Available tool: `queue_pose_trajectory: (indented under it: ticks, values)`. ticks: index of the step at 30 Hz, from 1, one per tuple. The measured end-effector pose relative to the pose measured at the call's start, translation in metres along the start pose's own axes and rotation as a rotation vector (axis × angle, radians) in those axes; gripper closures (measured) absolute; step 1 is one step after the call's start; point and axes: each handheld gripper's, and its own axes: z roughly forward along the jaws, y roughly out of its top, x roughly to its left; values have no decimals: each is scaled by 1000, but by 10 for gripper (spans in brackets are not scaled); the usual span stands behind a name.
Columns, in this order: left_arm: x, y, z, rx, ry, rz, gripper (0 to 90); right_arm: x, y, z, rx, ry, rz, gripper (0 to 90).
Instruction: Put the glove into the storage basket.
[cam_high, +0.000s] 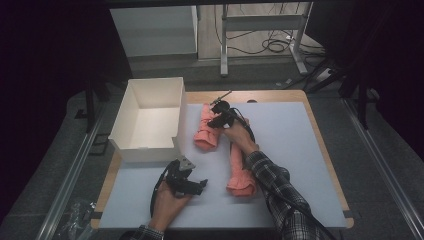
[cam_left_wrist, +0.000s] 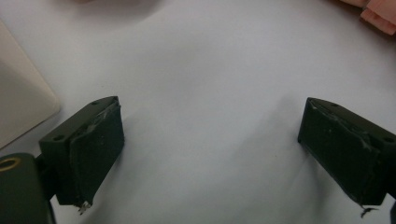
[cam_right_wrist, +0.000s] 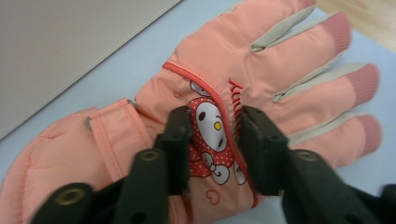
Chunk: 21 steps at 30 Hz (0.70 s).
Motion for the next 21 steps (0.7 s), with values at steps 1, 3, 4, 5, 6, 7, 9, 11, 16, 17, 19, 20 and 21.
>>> queue_pose_trajectory:
  ticks: [1, 3, 4, 5, 6, 7, 9, 11, 16, 17, 19, 20, 21]
  values:
    - [0, 0, 0, 0, 0, 0, 69, 0, 0, 0, 1, 6, 5, 696]
    - [0, 0, 0, 0, 0, 0, 70, -1, 0, -1, 4, 8, 12, 791]
    - [0, 0, 0, 0, 0, 0, 70, -2, -1, -1, 4, 10, 16, 821]
    - [0, 0, 0, 0, 0, 0, 70, -2, -1, -2, 4, 11, 16, 836]
    - [0, 0, 0, 0, 0, 0, 69, -1, -1, -3, 5, 9, 15, 852]
    - [0, 0, 0, 0, 0, 0, 70, -1, -1, -5, 2, 4, 10, 859]
    - [0, 0, 0, 0, 0, 0, 69, 0, -1, -7, -3, 3, 8, 865]
    - [0, 0, 0, 0, 0, 0, 70, 0, -1, -10, -12, 6, 13, 867]
    - [0, 0, 0, 0, 0, -1, 69, -1, -1, -18, -32, 19, 21, 869]
    - [0, 0, 0, 0, 0, 0, 70, -1, -1, -19, -36, 24, 20, 869]
    - [0, 0, 0, 0, 0, -1, 70, 0, -2, -23, -44, 31, 16, 869]
    - [0, 0, 0, 0, 0, -1, 69, 0, -2, -25, -50, 39, 15, 869]
    - [0, 0, 0, 0, 0, 1, 70, 1, -2, -28, -57, 46, 14, 869]
